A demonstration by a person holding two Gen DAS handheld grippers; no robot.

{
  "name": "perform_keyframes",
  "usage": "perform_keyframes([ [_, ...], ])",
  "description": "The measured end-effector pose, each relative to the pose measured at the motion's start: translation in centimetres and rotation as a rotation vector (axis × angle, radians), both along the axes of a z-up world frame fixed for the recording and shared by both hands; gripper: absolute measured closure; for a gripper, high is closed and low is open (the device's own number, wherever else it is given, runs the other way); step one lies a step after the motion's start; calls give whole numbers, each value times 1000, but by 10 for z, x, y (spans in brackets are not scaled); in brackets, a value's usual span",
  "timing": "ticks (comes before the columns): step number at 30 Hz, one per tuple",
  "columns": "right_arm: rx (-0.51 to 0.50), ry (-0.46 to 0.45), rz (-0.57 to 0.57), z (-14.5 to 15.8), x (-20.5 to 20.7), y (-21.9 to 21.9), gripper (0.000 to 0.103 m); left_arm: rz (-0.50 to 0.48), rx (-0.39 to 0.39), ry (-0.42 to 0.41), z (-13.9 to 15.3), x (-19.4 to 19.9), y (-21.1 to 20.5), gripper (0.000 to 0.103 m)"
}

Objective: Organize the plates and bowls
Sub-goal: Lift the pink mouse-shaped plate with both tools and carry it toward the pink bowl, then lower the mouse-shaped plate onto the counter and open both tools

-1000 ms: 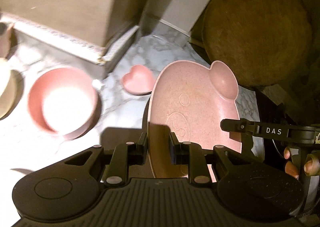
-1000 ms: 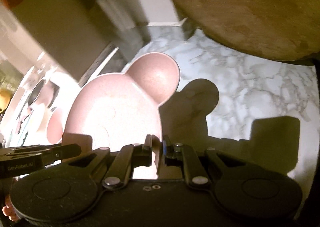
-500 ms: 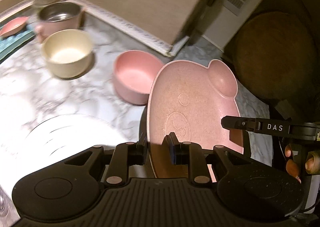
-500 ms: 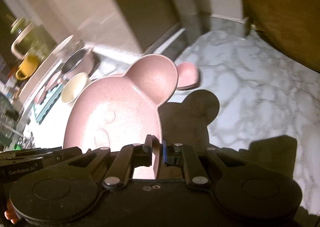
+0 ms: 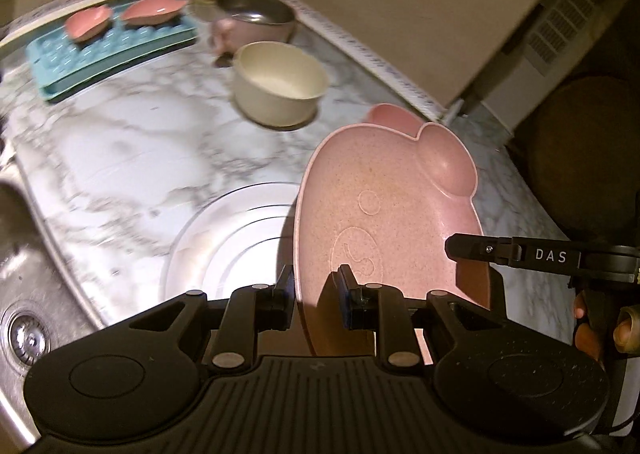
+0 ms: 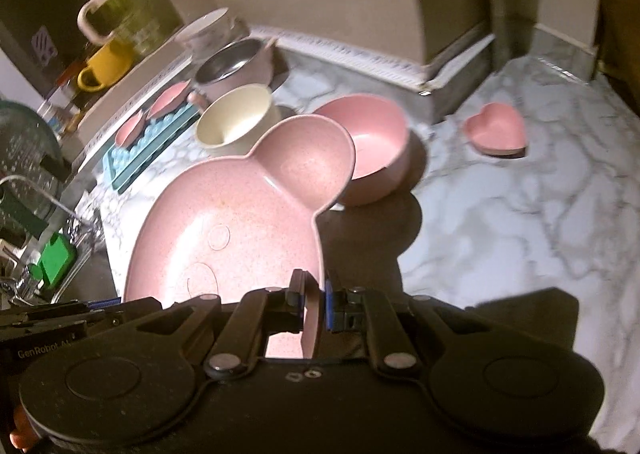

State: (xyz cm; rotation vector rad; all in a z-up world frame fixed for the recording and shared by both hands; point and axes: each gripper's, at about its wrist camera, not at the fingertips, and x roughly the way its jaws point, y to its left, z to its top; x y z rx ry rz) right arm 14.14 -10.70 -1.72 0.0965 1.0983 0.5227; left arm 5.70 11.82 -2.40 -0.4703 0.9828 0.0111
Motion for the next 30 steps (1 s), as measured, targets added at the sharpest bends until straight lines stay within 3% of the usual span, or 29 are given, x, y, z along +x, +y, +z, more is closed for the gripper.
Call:
perform_keyframes([
  [12,-70,15,38,-20,-3,47,95,45,-37,43,-32,-11,25,82],
  [30,-103,55,44,-37,-3,53,95,52,-27,66,-48,-7,29,82],
])
